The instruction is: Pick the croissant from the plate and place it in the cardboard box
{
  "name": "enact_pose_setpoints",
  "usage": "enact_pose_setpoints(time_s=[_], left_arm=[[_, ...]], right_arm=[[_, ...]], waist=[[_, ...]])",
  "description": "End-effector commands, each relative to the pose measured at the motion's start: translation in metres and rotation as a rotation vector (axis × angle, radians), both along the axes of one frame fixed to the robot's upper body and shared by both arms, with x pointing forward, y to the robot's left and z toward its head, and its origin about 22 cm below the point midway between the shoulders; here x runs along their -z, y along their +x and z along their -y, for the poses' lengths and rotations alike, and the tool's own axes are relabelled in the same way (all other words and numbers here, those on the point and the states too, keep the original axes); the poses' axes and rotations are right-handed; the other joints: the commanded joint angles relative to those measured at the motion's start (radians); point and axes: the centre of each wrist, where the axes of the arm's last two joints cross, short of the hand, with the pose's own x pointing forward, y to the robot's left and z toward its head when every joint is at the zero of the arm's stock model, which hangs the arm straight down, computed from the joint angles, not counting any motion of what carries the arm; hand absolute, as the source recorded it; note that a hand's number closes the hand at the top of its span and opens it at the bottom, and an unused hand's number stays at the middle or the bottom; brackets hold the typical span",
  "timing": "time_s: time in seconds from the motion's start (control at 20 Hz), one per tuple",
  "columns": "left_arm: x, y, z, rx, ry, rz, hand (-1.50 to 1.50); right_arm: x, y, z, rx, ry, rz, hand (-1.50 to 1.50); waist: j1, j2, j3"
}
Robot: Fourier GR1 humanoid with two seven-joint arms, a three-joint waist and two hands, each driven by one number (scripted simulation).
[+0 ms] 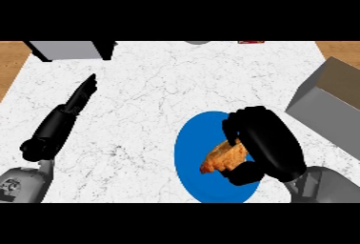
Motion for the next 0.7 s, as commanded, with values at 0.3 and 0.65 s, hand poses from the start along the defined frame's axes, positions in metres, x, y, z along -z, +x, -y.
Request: enact_pose_setpoints(time_s=[0.3,0.65], left_arm=[[-0.004,0.005,-0.012,0.002,0.006,0.019,0.00],[-0.006,-0.003,0.020,0.025,-0.004,0.014,0.00]], right_arm=[[-0.068,0.009,0.093,0.414,0.336,0.109,1.50],[-0.068,0.047,0.168,0.574,0.371,0.102,1.50]], waist=[[0.011,0.008,-0.001],[0.038,0.010,0.000]])
